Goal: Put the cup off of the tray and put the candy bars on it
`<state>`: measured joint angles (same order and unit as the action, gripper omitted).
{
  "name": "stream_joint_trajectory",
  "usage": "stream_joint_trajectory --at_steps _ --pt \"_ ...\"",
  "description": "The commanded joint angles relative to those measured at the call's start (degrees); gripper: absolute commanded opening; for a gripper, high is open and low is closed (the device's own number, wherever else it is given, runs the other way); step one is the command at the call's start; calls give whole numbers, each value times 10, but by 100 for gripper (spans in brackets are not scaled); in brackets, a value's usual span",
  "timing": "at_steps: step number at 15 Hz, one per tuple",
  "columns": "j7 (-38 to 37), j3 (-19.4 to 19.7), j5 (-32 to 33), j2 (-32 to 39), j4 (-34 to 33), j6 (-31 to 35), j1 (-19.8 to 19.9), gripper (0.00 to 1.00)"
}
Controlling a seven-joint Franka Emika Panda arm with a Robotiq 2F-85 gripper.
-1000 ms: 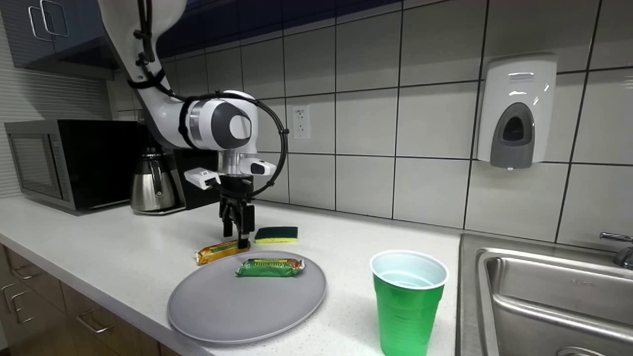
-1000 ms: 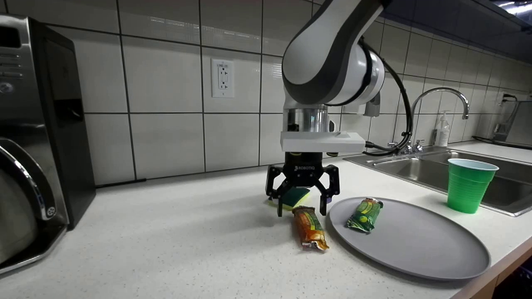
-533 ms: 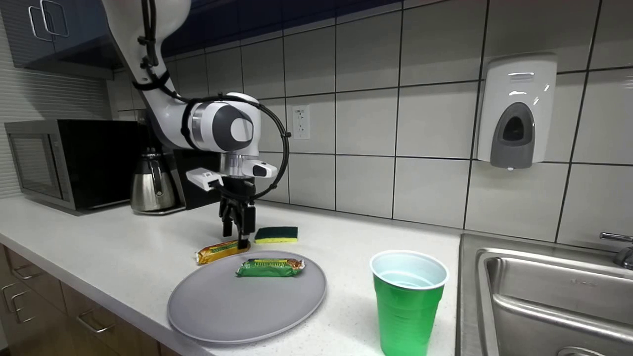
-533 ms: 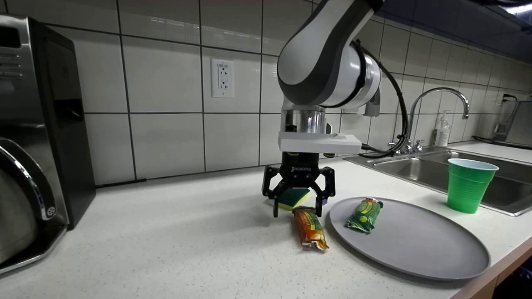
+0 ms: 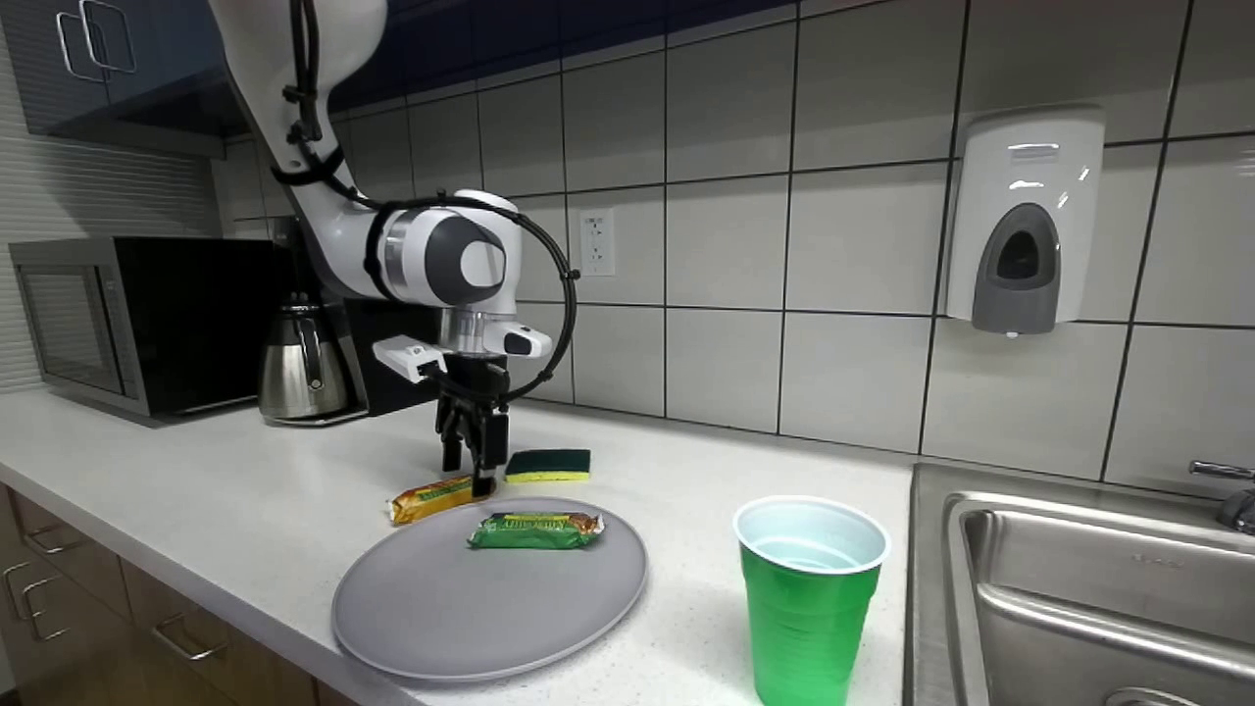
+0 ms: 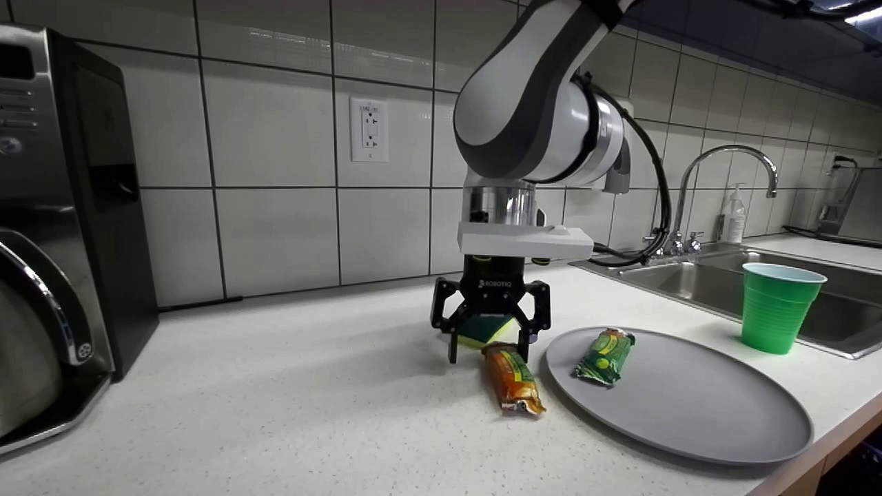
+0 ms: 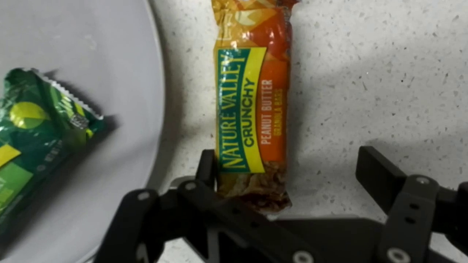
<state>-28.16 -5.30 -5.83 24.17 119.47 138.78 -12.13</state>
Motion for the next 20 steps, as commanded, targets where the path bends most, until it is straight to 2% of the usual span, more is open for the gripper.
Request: stream_joint_trajectory --at_steps 1,2,5,9,20 --pt "22 -3 -23 8 -19 -19 5 74" --pt "22 -3 -25 9 -20 -20 4 71" --pt "20 -2 -27 11 -22 -21 3 46" --pt "19 1 -25 10 -27 -27 3 18" --pt "5 7 -14 -23 -15 -19 -3 18"
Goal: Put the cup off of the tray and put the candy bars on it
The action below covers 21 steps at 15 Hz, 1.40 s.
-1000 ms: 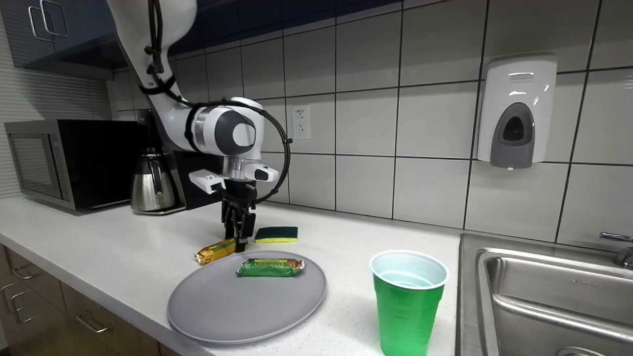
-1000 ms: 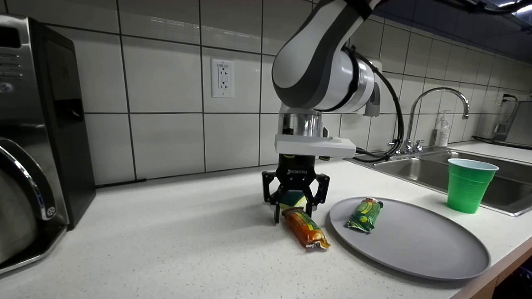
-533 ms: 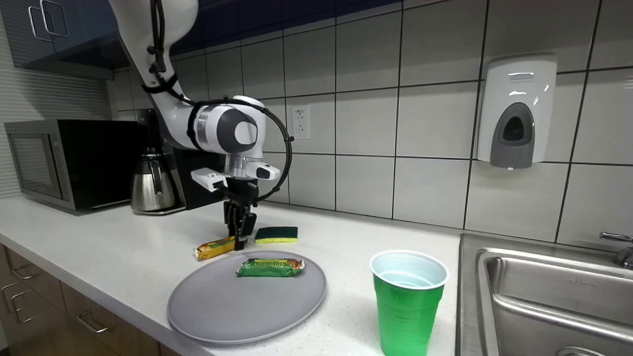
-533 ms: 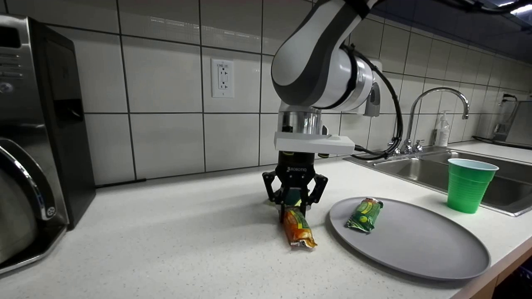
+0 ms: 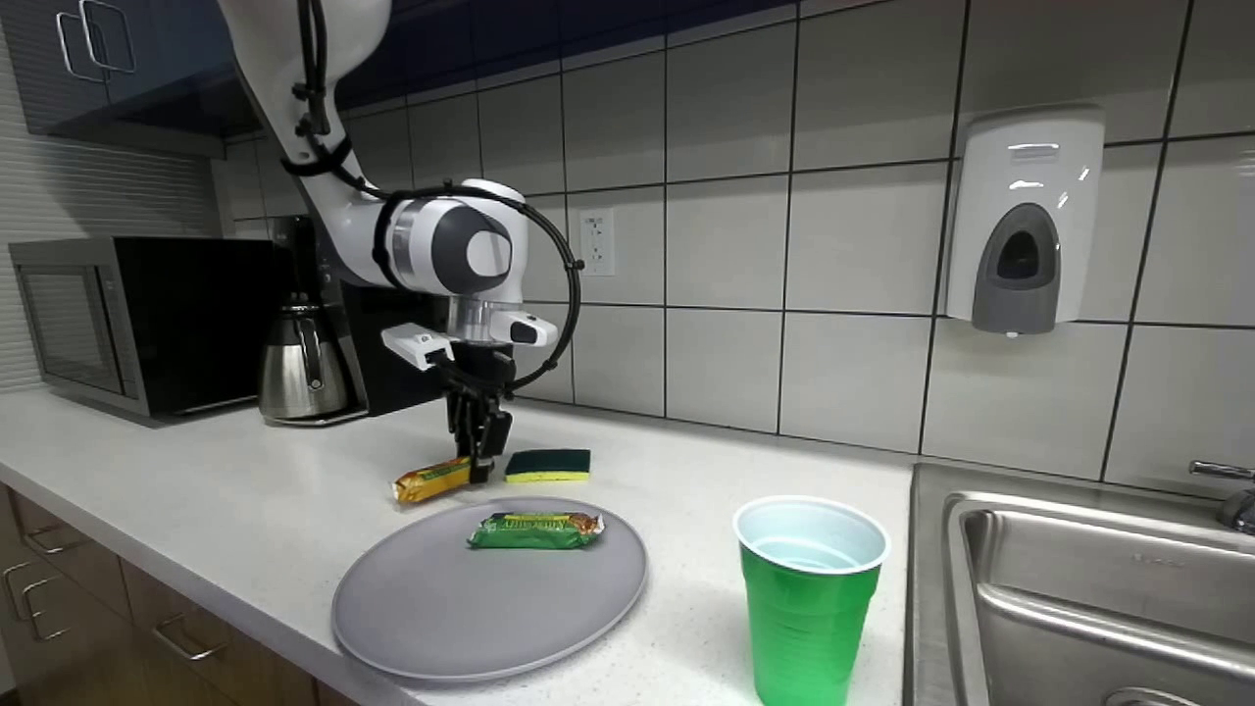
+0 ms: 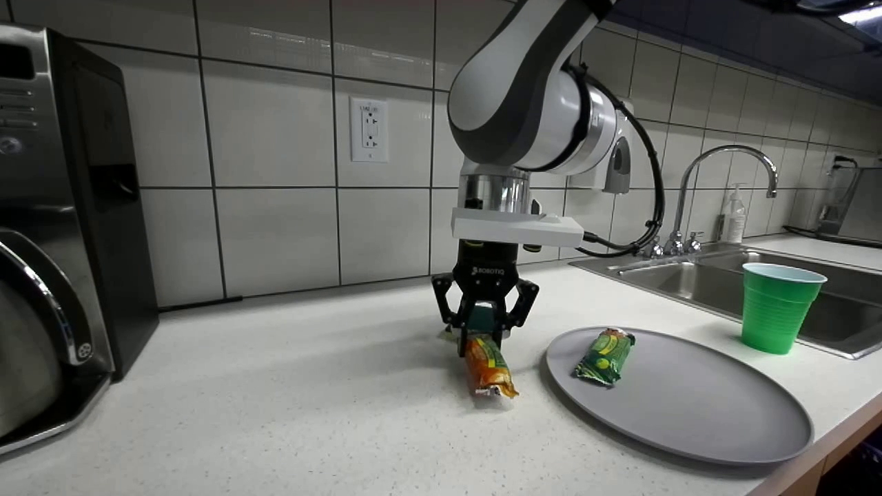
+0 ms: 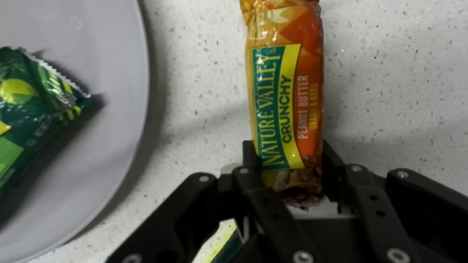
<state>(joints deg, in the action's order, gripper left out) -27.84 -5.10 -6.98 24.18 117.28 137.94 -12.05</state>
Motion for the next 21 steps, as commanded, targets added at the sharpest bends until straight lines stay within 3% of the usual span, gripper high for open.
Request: stream_joint_trajectory --at_steps 1,12,21 --pt "0 6 -2 -26 9 -11 -3 18" --pt "-42 32 0 -77 66 15 1 18" --pt "-134 58 9 -137 149 57 7 18"
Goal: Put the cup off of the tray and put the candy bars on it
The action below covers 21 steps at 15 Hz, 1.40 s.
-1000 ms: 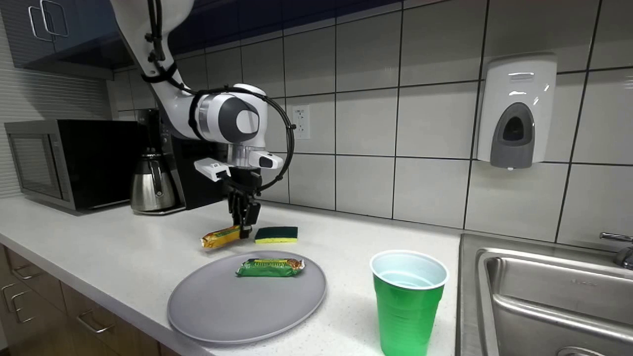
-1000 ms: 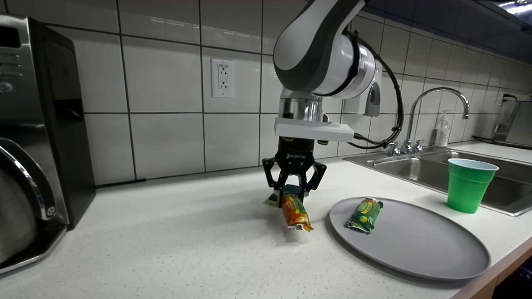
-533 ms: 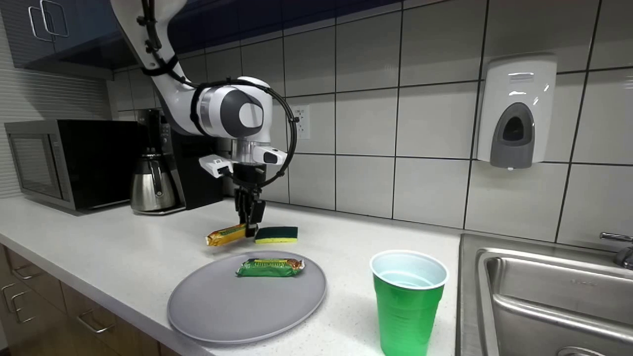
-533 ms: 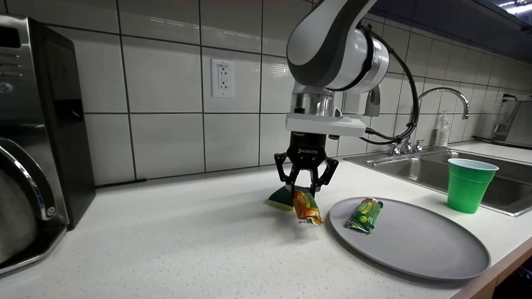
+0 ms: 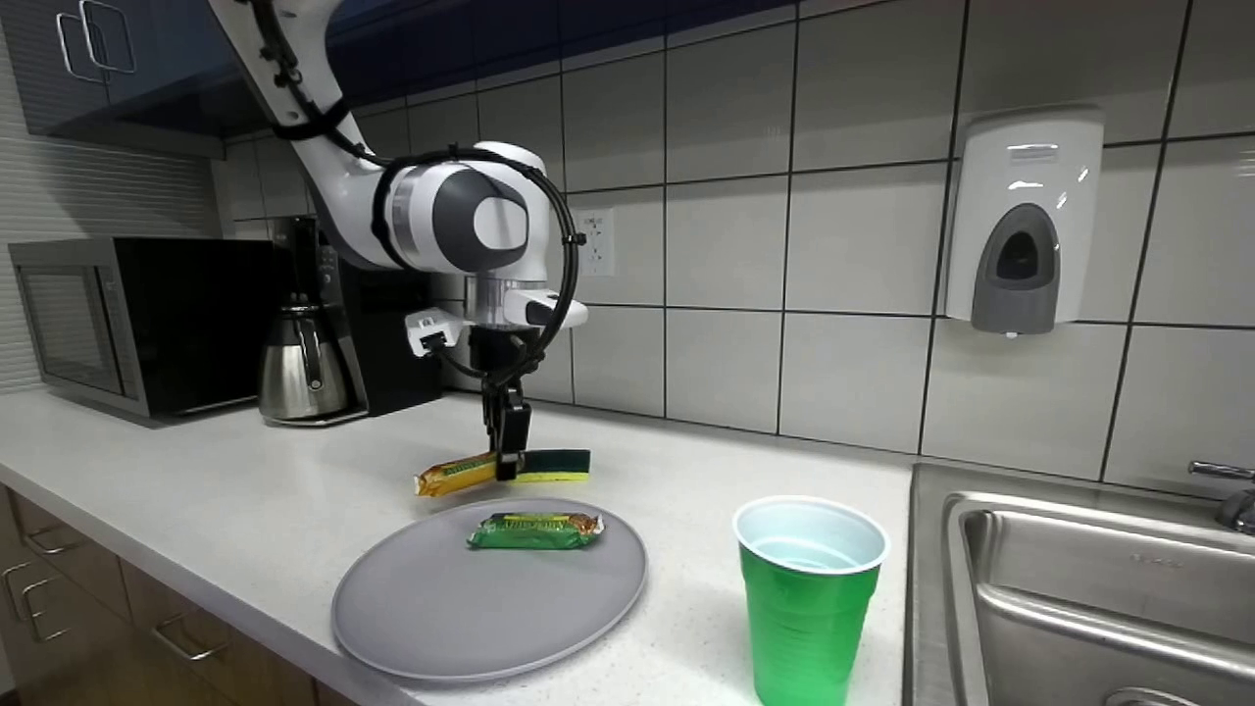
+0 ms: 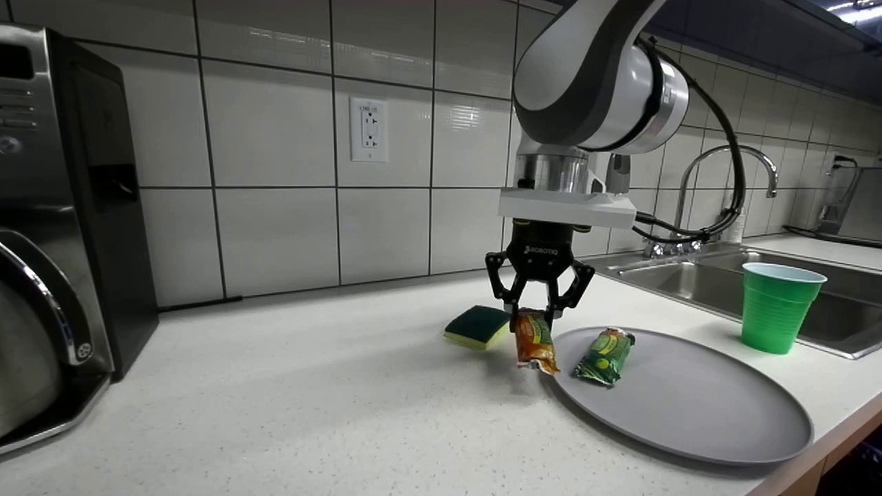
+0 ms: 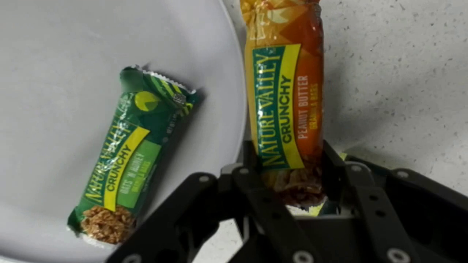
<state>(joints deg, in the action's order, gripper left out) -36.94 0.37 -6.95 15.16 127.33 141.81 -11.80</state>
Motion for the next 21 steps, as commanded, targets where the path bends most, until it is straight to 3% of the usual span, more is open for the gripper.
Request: stream_joint_trajectory --at_steps 1,12,21 --pt "-57 5 11 -55 60 23 5 18" --pt "-217 24 74 -145 173 29 50 18" --pt "-284 25 106 -189 238 34 109 18"
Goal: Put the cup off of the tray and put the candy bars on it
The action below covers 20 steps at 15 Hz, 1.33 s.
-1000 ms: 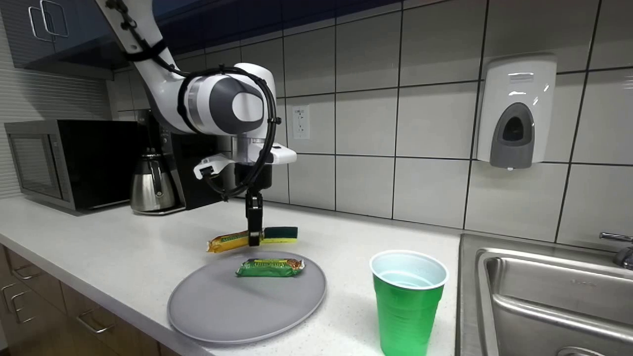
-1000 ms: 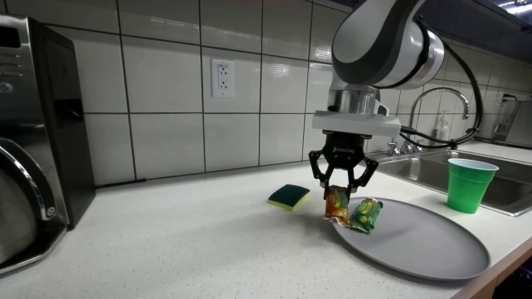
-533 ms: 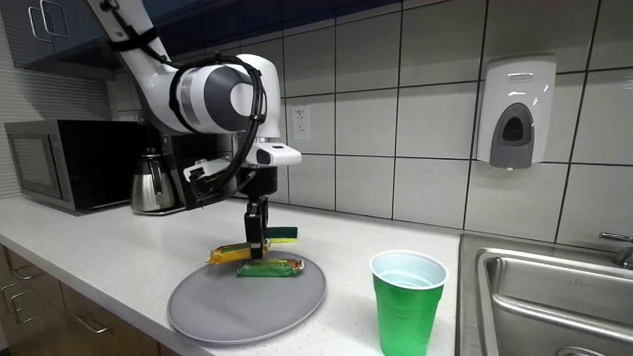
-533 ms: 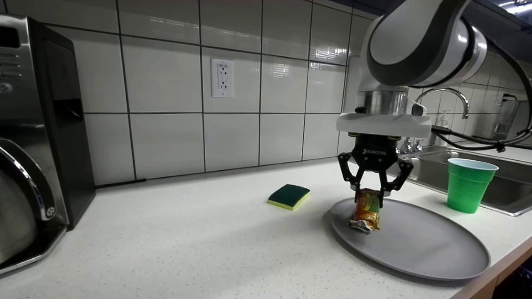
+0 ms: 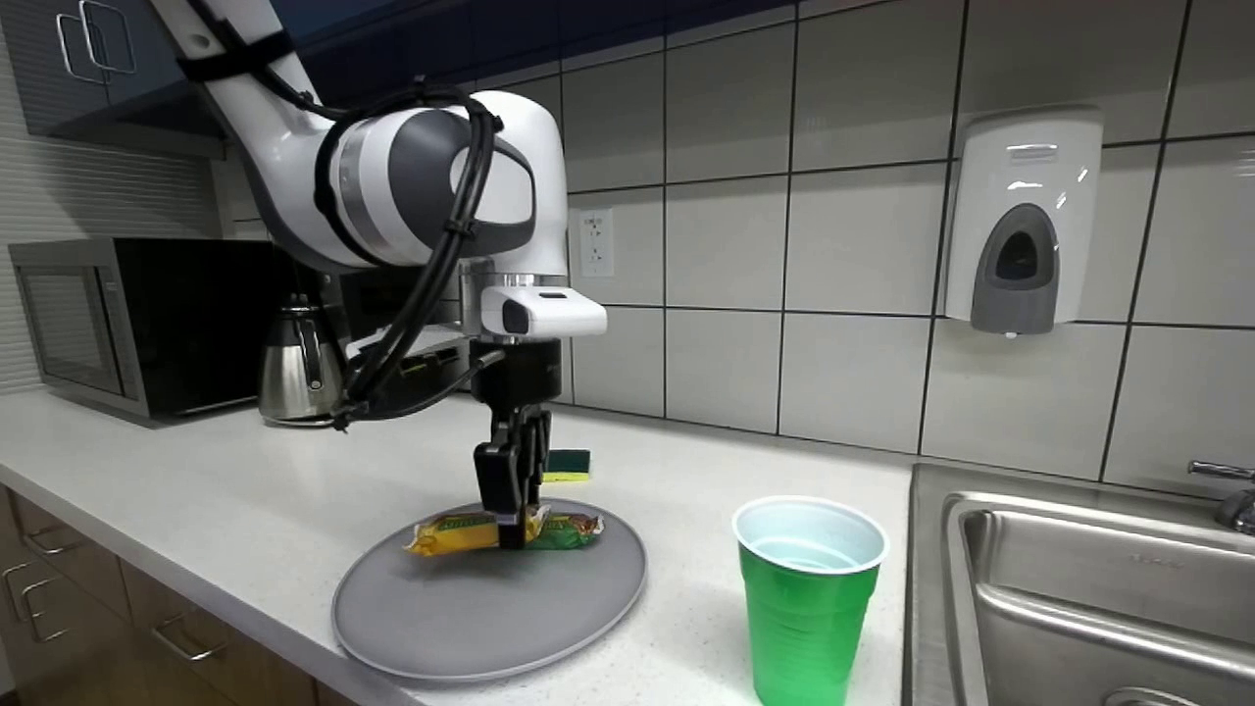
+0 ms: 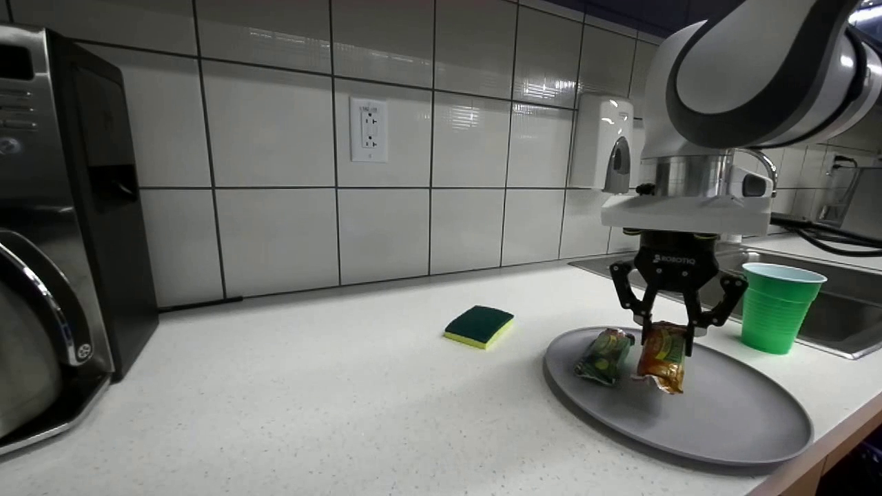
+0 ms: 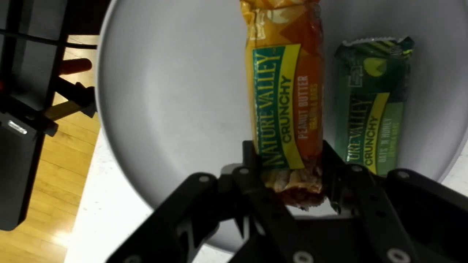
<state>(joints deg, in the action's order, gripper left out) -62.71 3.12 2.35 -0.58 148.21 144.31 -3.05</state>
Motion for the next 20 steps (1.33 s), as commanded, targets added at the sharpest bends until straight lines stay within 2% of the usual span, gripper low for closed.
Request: stream_joint_trajectory --at_steps 1,6,12,13,14,15,19,20 --pt "-28 -2 14 -31 32 12 28 18" --pt "-11 0 6 -15 22 25 48 18" --pt "2 0 -10 1 14 19 48 18" --pt "2 0 -9 2 14 18 48 35" --pt "-1 0 -8 2 14 18 48 68" --pt "-3 1 -6 3 14 19 48 69" --pt "-6 0 3 -4 12 14 47 97" --pt "-6 0 7 -7 11 13 47 100"
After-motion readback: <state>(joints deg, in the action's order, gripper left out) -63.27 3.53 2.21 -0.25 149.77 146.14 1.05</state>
